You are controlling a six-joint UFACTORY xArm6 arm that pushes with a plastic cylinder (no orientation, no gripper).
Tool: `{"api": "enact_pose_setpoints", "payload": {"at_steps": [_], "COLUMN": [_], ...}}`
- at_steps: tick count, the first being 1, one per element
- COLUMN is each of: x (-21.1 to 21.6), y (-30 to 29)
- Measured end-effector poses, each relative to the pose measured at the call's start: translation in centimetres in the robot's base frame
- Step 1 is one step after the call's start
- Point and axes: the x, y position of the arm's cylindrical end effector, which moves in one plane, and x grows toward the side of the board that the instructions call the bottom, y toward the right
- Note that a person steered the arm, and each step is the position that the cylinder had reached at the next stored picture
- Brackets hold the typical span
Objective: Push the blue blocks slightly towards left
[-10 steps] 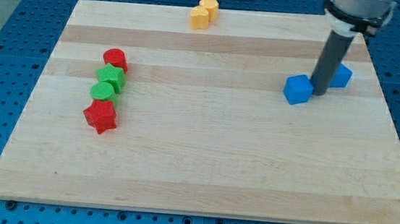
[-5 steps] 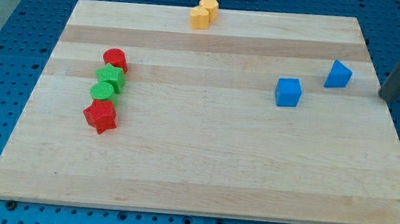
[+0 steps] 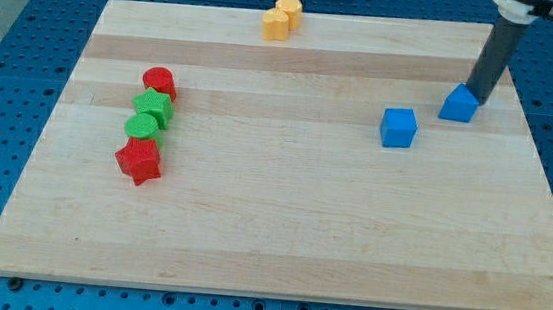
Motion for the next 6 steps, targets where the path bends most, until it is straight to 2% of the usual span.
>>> {"api": "enact_pose_setpoints", "payload": {"at_steps": [2, 4, 6], "x": [0.0, 1.3, 1.4], "y": [-0.9, 1.0, -0.6]}}
